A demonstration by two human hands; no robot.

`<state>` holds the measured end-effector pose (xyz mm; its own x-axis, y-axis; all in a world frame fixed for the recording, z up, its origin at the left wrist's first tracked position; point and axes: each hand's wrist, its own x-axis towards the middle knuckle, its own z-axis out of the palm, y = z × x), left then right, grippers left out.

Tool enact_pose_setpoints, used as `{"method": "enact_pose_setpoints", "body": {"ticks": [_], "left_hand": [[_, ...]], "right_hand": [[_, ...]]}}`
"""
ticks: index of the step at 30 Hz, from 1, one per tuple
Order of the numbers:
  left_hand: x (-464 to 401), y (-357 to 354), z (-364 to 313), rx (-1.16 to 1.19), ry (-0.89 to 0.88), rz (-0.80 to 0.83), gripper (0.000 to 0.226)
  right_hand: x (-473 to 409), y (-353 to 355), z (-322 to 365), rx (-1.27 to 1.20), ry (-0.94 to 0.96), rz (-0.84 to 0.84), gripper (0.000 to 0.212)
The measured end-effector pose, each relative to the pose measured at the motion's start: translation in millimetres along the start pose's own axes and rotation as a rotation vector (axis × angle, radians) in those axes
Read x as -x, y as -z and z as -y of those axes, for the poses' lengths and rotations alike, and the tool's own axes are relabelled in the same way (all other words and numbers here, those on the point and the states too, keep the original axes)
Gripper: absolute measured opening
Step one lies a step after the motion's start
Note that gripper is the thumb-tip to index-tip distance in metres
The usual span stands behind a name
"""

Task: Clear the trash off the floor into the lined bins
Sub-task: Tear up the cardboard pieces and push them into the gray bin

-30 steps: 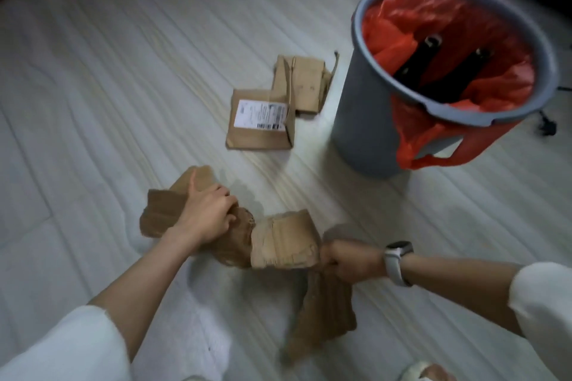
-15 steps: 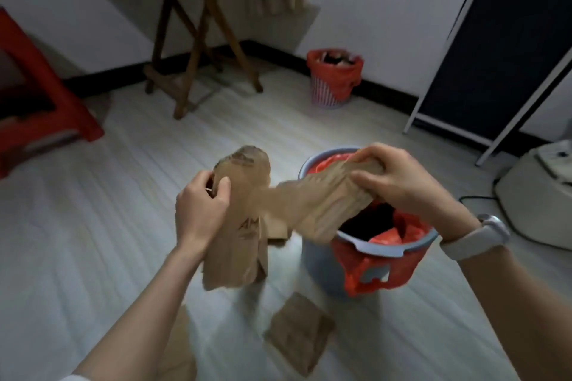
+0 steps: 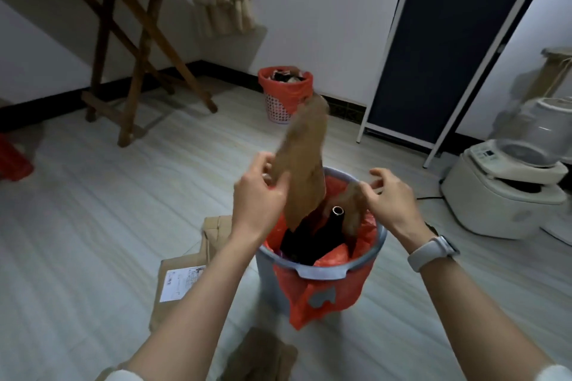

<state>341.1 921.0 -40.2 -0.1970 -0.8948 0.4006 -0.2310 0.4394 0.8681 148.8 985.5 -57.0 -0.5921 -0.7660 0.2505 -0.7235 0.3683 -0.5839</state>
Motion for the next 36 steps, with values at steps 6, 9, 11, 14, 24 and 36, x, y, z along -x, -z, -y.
{"method": "enact_pose_setpoints", "body": {"ticks": [6,9,11,14,24,36], "left_hand": [[17,-12,28,-0.555,0.007,0.524,0.009],[14,-14,22,-0.648,0.057,0.472,0.013],[18,-14,22,-0.654,0.08,0.415,0.024],[31,-11,27,-0.65,0.053,0.515,0.028],[41,11,35,-0.642,0.054,0.918,0.06],[54,15,67,-0.876,0.097,0.678,0.061]], "right_hand": [[0,3,-3,-0.195,-0.017,-0.066,0.033],[10,-4,8,-0.361,0.095,0.059,0.033],[17,-5,14,-0.454,0.188,0.149,0.049],[21,-2,22,-0.563,0.243,0.294,0.067],[28,-5,35,-0.637,0.013,0.448,0.043],[26,-13,43,-0.312,0.195,-0.26,0.05]]}}
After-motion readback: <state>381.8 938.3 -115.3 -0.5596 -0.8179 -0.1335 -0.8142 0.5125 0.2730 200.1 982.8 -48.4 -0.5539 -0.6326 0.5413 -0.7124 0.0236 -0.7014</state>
